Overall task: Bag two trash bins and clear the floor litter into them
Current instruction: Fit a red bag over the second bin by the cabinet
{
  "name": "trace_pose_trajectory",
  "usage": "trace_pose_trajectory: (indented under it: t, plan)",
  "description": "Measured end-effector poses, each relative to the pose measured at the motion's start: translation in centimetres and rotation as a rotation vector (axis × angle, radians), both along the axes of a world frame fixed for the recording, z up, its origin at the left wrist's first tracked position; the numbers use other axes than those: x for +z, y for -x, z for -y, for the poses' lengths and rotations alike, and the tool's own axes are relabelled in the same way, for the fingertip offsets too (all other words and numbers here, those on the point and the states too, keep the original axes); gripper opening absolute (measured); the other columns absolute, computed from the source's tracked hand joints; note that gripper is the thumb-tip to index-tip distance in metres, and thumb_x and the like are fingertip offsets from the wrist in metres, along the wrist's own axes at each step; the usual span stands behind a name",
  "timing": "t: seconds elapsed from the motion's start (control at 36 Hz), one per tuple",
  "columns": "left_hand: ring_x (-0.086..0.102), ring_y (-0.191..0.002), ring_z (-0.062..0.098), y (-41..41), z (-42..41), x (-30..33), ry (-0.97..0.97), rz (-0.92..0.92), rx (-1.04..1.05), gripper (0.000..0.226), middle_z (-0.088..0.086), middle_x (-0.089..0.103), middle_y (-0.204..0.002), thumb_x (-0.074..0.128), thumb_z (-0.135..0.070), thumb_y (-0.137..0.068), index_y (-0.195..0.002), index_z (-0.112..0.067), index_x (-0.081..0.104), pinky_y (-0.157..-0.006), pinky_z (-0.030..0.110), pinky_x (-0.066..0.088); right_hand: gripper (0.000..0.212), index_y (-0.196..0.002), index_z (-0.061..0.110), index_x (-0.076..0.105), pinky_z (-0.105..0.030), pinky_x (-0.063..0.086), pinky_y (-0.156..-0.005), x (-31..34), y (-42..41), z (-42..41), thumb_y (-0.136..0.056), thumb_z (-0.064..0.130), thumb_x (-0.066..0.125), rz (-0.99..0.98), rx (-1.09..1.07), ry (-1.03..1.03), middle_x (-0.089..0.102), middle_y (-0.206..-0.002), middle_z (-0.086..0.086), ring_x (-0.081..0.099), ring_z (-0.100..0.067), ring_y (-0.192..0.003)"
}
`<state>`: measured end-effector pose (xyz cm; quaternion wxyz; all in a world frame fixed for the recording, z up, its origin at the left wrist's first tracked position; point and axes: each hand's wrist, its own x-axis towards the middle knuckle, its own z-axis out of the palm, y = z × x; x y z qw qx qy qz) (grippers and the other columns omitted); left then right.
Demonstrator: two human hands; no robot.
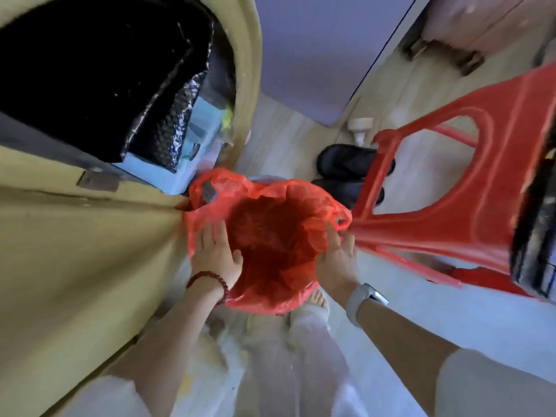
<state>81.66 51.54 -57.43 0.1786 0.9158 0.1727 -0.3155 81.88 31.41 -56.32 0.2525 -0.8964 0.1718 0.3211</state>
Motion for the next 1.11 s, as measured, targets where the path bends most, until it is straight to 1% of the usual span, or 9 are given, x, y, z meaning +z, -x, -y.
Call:
trace_pose_trajectory:
  t: [0.11,0.19,0.36,0.44,0.56,0.75,0.97,1.06,1.11]
  plan:
    - [0.000,-0.141,0.035,-1.0,-0.4,-4.5,-0.082,0.078,0.089,0.082,0.021,-0.002,-0.153,0.058,-0.019,-0.084,-0.146,-0.007,0.005,-0.115,0.042,0.002,0.078,-0.147,0.032,-0.001,-0.044,0.033,-0.102,-4.2,-0.3,-0.2,-0.087,0.002,0.038,0.044,-0.069,-0.021,0.002,-0.153,-0.015,0.023,-0.041,-0.134]
    - [0.013,-0.137,0.038,-1.1,-0.2,-5.7,-0.118,0.158,0.129,0.083,0.019,0.007,-0.153,0.061,-0.016,-0.078,-0.146,-0.010,0.013,-0.113,0.048,0.013,0.077,-0.147,0.030,-0.005,-0.044,0.040,-0.092,-5.5,-0.2,0.1,-0.090,0.001,0.038,0.046,-0.130,-0.080,0.017,-0.149,-0.019,0.044,-0.044,-0.118]
    - [0.040,-0.114,0.039,-0.7,-0.5,-4.3,-0.064,0.152,0.191,0.070,0.024,0.038,-0.127,0.058,-0.007,-0.079,-0.141,-0.011,0.026,-0.092,0.044,0.036,0.080,-0.148,0.024,0.004,-0.045,0.043,-0.090,-5.0,0.2,1.1,-0.082,-0.009,0.034,-0.030,-0.152,-0.015,0.035,-0.136,-0.018,0.047,-0.042,-0.111]
    - [0.046,-0.103,0.041,0.5,0.3,-1.7,-0.005,0.210,0.078,0.063,0.027,0.044,-0.115,0.056,-0.002,-0.080,-0.138,-0.006,0.033,-0.085,0.039,0.034,0.077,-0.148,0.026,0.007,-0.043,0.042,-0.081,-2.9,1.2,2.5,-0.084,-0.005,0.036,-0.051,-0.191,0.081,0.039,-0.127,-0.017,0.051,-0.042,-0.101]
    - [0.050,-0.098,0.041,2.6,2.0,3.5,0.035,0.258,-0.024,0.054,0.028,0.051,-0.106,0.056,-0.002,-0.082,-0.134,-0.005,0.041,-0.078,0.045,0.042,0.069,-0.148,0.027,0.009,-0.036,0.038,-0.071,1.8,3.8,5.3,-0.089,0.001,0.034,-0.042,-0.214,0.069,0.041,-0.121,-0.017,0.053,-0.042,-0.093]
    - [0.061,-0.079,0.041,6.1,4.0,13.1,0.120,0.306,-0.166,0.049,0.025,0.059,-0.095,0.060,0.002,-0.080,-0.127,-0.007,0.052,-0.063,0.044,0.051,0.060,-0.146,0.026,0.017,-0.033,0.036,-0.073,12.8,10.3,8.5,-0.093,0.008,0.037,-0.017,-0.349,0.048,0.043,-0.121,-0.012,0.053,-0.040,-0.098]
    - [0.059,-0.094,0.039,7.7,10.2,23.5,0.183,0.369,-0.293,0.043,0.021,0.059,-0.105,0.050,-0.007,-0.086,-0.129,-0.011,0.050,-0.073,0.047,0.050,0.058,-0.143,0.017,0.029,-0.039,0.042,-0.088,22.8,18.5,11.8,-0.089,-0.003,0.037,0.117,-0.699,-0.003,0.048,-0.115,-0.019,0.054,-0.039,-0.100]
    - [0.055,-0.105,0.037,8.1,14.4,25.8,0.263,0.366,-0.362,0.044,0.021,0.056,-0.113,0.051,-0.008,-0.087,-0.131,-0.007,0.045,-0.083,0.047,0.047,0.060,-0.144,0.016,0.026,-0.034,0.037,-0.089,24.5,21.9,14.4,-0.089,-0.005,0.035,0.190,-0.837,-0.005,0.048,-0.117,-0.020,0.051,-0.037,-0.106]
    - [0.054,-0.107,0.037,8.7,17.7,26.9,0.279,0.371,-0.452,0.048,0.020,0.054,-0.116,0.052,-0.010,-0.087,-0.134,-0.008,0.040,-0.082,0.047,0.047,0.062,-0.145,0.018,0.022,-0.039,0.039,-0.090,25.2,24.3,16.4,-0.088,-0.005,0.034,0.228,-0.894,0.038,0.047,-0.122,-0.017,0.051,-0.038,-0.107]
